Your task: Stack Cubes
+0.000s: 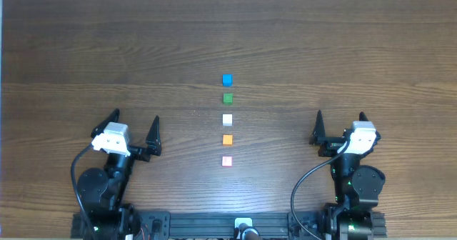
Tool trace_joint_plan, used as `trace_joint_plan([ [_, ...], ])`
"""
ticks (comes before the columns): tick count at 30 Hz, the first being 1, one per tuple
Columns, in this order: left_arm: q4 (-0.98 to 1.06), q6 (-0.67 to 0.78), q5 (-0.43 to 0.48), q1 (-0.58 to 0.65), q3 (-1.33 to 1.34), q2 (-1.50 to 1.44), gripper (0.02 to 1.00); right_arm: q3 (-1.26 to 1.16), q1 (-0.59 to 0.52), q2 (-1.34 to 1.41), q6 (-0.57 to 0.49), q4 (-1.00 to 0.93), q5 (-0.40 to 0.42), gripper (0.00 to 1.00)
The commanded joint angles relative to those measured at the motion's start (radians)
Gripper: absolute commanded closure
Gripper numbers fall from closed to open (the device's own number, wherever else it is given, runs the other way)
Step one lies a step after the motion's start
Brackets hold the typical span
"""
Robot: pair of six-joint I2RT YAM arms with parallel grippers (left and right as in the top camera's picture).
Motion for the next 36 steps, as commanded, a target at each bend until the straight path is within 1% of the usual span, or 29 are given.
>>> trace_joint_plan([
  [1, 0.003, 0.014, 0.003, 0.004, -0.007, -0.007, 0.018, -0.005, -0.006, -0.010, -0.001, -0.003, -0.005, 0.009],
  [22, 0.003, 0.009, 0.007, 0.004, -0.007, -0.007, 0.020, -0.005, -0.006, -0.010, -0.001, -0.003, -0.005, 0.007],
  [24, 0.004, -0.026, 0.043, 0.002, -0.006, -0.006, 0.018, -0.005, -0.006, -0.010, -0.001, -0.003, -0.005, 0.009],
  [27, -0.002, -0.044, 0.067, -0.017, 0.015, 0.003, 0.020, -0.005, -0.006, -0.010, -0.001, -0.003, -0.005, 0.009],
  [30, -0.039, -0.080, 0.106, -0.054, 0.090, 0.055, 0.020, -0.005, -0.006, -0.010, -0.001, -0.003, -0.005, 0.009],
  [32, -0.087, -0.111, 0.154, -0.084, 0.175, 0.117, 0.020, -0.005, -0.006, -0.010, -0.001, -0.003, -0.005, 0.009],
  [36, -0.214, -0.180, 0.302, -0.166, 0.428, 0.314, 0.018, -0.005, -0.006, -0.010, -0.001, -0.003, -0.005, 0.012],
])
